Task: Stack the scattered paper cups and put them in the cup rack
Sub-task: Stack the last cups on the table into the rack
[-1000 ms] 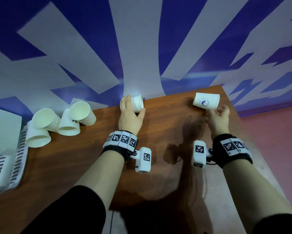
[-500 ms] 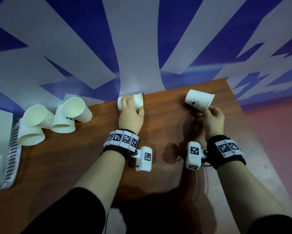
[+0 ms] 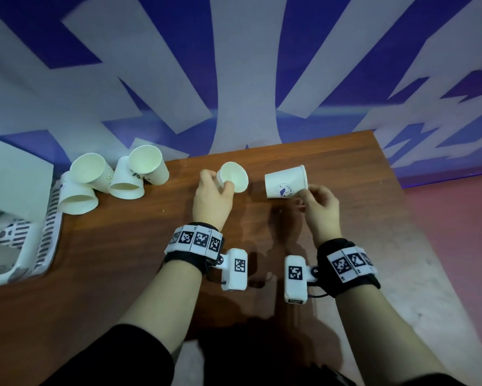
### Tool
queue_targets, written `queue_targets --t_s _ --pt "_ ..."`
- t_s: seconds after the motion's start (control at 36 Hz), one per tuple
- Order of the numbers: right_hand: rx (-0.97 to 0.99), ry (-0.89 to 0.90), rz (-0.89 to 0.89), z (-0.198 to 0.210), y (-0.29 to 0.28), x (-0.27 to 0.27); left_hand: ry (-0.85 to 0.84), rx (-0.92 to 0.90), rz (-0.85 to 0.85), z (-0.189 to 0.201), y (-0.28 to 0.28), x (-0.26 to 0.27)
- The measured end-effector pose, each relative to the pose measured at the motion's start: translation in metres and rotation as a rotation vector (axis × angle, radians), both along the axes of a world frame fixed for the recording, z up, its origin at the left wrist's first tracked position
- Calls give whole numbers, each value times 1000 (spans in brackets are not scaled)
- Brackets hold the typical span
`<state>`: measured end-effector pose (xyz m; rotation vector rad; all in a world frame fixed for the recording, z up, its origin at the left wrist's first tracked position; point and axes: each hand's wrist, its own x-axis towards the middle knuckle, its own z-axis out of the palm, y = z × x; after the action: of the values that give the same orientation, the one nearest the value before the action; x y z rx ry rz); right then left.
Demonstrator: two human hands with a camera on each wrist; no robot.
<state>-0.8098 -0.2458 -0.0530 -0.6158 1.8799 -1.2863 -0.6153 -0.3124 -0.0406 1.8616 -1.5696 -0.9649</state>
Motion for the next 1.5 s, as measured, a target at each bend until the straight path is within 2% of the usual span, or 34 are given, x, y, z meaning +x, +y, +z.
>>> queue_targets --t_s 0.17,0.56,0.81,1.03,1.25,1.5 --pt "-22 28 84 18 13 27 -41 -24 14 3 21 21" --pt "-135 6 140 49 51 81 110 -82 192 30 67 96" --pt "-163 90 264 67 61 121 248 -67 349 59 92 148" --pt "-190 133 321 78 59 170 299 -91 386 76 99 196" --pt "-250 137 380 94 58 230 419 -105 405 96 103 246" --pt "-244 185 426 103 43 301 438 -107 451 104 100 315"
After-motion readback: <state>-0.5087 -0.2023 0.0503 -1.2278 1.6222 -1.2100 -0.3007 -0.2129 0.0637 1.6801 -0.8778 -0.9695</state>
